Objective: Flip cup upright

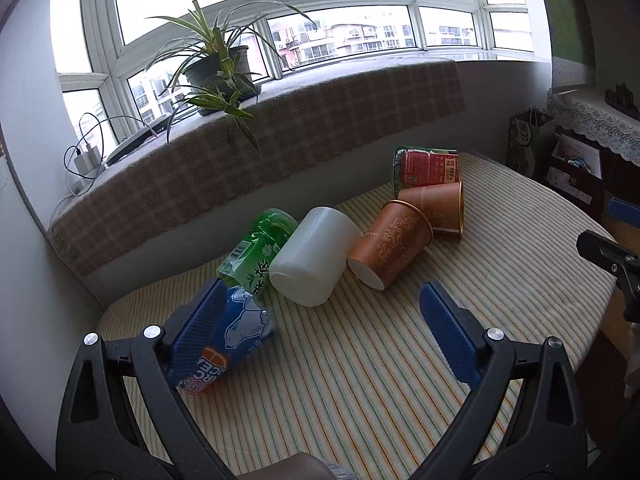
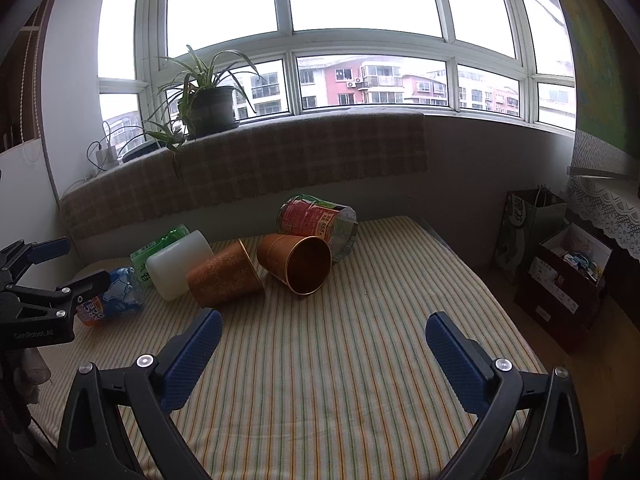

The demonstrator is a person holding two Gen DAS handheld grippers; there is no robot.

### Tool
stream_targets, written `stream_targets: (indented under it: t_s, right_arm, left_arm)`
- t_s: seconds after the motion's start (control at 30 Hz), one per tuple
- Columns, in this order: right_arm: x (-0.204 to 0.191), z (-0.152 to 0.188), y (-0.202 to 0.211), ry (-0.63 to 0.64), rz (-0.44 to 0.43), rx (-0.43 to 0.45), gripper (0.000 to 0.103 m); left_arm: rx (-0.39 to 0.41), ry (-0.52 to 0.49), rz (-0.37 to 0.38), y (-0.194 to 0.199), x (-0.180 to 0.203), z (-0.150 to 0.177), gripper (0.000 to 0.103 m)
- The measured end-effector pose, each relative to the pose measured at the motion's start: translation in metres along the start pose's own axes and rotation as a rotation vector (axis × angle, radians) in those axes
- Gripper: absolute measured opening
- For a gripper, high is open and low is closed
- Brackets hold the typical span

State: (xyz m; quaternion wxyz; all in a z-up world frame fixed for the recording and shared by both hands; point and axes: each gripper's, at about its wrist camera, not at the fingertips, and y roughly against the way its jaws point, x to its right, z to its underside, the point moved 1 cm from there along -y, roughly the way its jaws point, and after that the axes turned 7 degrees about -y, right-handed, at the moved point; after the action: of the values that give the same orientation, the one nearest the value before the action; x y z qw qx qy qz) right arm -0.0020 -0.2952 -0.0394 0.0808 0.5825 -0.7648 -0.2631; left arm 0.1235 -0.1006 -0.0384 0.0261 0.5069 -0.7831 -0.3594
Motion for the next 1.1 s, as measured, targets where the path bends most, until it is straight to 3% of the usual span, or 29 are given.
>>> stream_targets:
  t_s: [0.13, 0.2, 0.4, 0.73, 1.1]
  right_arm:
    - [0.012, 0.003, -0.004, -0.014, 0.022, -0.024, 0.103]
    - [0.018, 0.005, -0.006, -0.028, 0.018, -0.045, 0.103]
    - [0.034, 0.014, -0.010, -0.048, 0.031, -0.084, 0.103]
    - [0.071, 0.021, -0.014, -0.119, 0.079, -0.112, 0.103]
    - [0.086, 0.024, -0.021, -0.172, 0.080, -0.130, 0.103]
  left_arm:
    - [-0.081, -0.042, 0.105, -0.031, 0.005, -0.014, 0.098]
    - [-0.114, -0.068, 0.158, -0.048, 0.009, -0.022, 0.093]
    - [-0.207, -0.143, 0.237, -0.095, 0.024, -0.046, 0.088]
    - [-0.304, -0.344, 0.230, -0.144, 0.059, -0.067, 0.084]
    - [-0.388, -0.479, 0.204, -0.165, 0.076, -0.058, 0.084]
